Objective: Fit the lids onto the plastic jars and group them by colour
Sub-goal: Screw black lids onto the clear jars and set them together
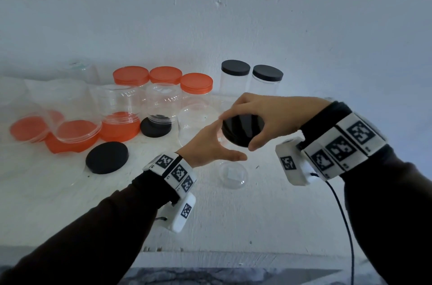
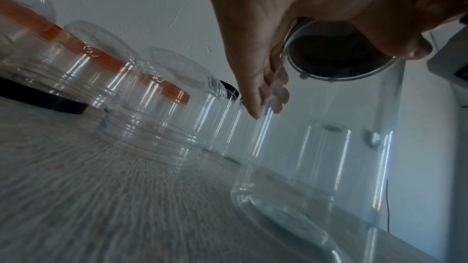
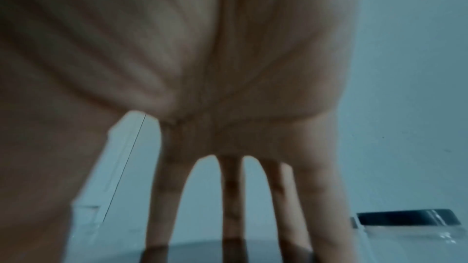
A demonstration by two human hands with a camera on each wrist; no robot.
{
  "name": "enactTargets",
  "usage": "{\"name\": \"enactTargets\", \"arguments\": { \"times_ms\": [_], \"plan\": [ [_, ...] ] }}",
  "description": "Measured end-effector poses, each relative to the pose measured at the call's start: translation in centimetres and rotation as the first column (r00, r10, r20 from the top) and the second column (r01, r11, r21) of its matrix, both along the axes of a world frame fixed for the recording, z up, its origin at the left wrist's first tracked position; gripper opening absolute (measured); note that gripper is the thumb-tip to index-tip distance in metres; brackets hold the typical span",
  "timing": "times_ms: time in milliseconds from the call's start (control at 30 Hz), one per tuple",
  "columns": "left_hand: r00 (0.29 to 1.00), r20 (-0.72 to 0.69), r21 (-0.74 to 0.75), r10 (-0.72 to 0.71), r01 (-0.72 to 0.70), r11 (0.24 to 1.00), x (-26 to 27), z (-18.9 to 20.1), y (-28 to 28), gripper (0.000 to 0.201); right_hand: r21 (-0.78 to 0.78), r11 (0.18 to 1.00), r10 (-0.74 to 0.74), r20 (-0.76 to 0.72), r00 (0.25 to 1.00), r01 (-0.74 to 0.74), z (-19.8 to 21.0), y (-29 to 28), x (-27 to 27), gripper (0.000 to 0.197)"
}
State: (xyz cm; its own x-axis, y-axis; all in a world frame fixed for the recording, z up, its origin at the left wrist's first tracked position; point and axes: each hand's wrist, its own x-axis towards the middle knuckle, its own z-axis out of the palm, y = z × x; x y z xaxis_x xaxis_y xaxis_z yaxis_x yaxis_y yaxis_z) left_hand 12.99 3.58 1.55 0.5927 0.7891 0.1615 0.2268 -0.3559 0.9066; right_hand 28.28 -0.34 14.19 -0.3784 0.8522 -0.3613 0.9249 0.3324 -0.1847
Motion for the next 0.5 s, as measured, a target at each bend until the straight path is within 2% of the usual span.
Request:
{"name": "enactTargets", "arguments": {
  "times_ms": [100, 233, 333, 400, 500],
  "plan": [
    [1.0, 0.006, 0.001, 0.001, -0.001, 1.0, 0.1, 0.0, 0.0, 0.076, 0.141, 0.989, -0.037, -0.032, 0.999, 0.041, -0.5, 0.0, -0.1, 0.068],
    [1.0, 0.019, -0.017, 0.007, -0.007, 1.0, 0.1, -0.2, -0.1, 0.087, 0.296, 0.943, -0.151, -0.015, 0.988, 0.149, -1.0, -0.2, -0.9, 0.072],
    [1.0, 0.002, -0.007, 0.014, -0.014, 1.0, 0.0, 0.0, -0.1, 0.086, 0.182, 0.979, -0.102, 0.051, 0.993, 0.092, -0.6, -0.1, -0.6, 0.079],
    [1.0, -0.012, 0.0, 0.001, -0.001, 1.0, 0.0, 0.1, -0.1, 0.083, 0.06, 0.998, -0.028, 0.013, 1.0, 0.027, 0.0, -0.1, -0.3, 0.078],
    [1.0, -0.027, 0.015, -0.003, 0.003, 1.0, 0.1, 0.2, -0.1, 0.083, 0.069, 0.998, 0.001, 0.003, 1.0, -0.001, 0.3, 0.0, -0.4, 0.069]
  ]
}}
